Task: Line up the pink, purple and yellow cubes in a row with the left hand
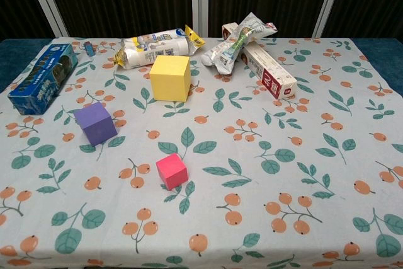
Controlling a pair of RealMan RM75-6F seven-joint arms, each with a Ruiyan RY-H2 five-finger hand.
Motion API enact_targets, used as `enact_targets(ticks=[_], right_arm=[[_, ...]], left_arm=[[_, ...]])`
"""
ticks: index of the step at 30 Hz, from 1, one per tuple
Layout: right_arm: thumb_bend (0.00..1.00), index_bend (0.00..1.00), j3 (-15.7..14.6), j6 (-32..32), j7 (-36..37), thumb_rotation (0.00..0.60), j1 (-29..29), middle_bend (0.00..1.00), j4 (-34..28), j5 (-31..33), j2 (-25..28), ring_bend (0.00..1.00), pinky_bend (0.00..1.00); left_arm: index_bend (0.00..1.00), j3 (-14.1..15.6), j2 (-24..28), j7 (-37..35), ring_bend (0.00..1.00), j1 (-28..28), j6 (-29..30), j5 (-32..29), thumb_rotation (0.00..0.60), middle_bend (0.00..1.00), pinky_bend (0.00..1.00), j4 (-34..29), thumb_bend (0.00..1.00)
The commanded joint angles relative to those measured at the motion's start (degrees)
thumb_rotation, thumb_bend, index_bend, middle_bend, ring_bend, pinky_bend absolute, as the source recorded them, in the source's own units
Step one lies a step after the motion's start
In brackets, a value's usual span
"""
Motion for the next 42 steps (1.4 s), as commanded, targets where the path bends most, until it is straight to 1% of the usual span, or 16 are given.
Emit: enact_targets(ticks=[1,7,11,14,17,22,24,28,33,37,42], right_arm=[[0.24,0.11,-0.1,0.1,0.4,0.600,-0.2,0.22,0.2,0.1,-0.1,0.13,0.22],[0.24,0.10,-0.3,0.7,1.6,0.600,-0.5,0.21,0.8,-0.4,-0.1,0.13,0.22],[0.24,0.08,-0.5,1.1,2.2,0.600,-0.7,0.21,1.4,-1.0,-0.1,0.13,0.22],[0.24,0.08,-0.4,1.3,2.6,0.600,-0.5,0.20,1.7,-1.3,0.2,0.13,0.22],[0.24,0.08,0.0,0.6,2.9,0.600,0.0,0.20,1.7,-1.1,0.8,0.13,0.22],[0.24,0.08,0.2,-0.1,2.4,0.600,0.9,0.19,0.8,-1.7,1.9,0.13,0.22],[0.24,0.08,0.3,0.0,2.3,0.600,1.0,0.19,0.6,-1.8,2.2,0.13,0.22],[0.24,0.07,0.4,-0.1,2.3,0.600,1.0,0.19,0.3,-1.7,2.5,0.13,0.22],[0.24,0.07,0.4,0.2,2.3,0.600,1.0,0.19,0.0,-1.8,3.0,0.13,0.22],[0.24,0.07,0.6,0.2,2.2,0.600,0.9,0.19,-0.2,-1.1,3.5,0.13,0.22],[0.24,0.07,0.6,-0.2,2.3,0.600,1.1,0.18,-0.3,-1.0,3.7,0.13,0.22]], left_arm=[[0.31,0.1,0.2,0.6,0.21,-0.2,-0.3,0.0,0.600,0.28,0.27,-0.4,0.12],[0.31,-1.0,0.3,0.9,0.21,-1.7,-0.5,1.2,0.600,0.28,0.27,-0.6,0.12],[0.31,-1.7,0.6,0.4,0.21,-3.6,-2.5,1.7,0.600,0.28,0.27,-0.8,0.12],[0.31,-3.3,0.6,-0.7,0.21,-6.1,-4.3,2.3,0.600,0.28,0.27,-0.5,0.11],[0.31,-5.3,0.0,-0.2,0.21,-10.1,-7.8,2.3,0.600,0.28,0.27,1.0,0.11],[0.31,-9.4,-1.6,-3.4,0.21,-18.2,-16.9,-0.5,0.600,0.28,0.27,2.5,0.11],[0.31,-11.0,-2.7,-5.1,0.21,-21.5,-20.6,-1.8,0.600,0.28,0.27,3.5,0.11],[0.29,-12.8,-5.4,-5.9,0.21,-27.5,-27.1,-4.1,0.600,0.27,0.27,6.5,0.10],[0.23,-14.2,-10.0,-4.6,0.19,-34.9,-35.1,-8.1,0.600,0.21,0.27,10.7,0.04],[0.21,-14.5,-14.2,-3.5,0.18,-39.4,-38.1,-9.4,0.600,0.20,0.26,14.7,0.04],[0.18,-14.2,-19.8,-2.1,0.16,-43.7,-41.5,-13.5,0.600,0.17,0.26,18.5,0.04]])
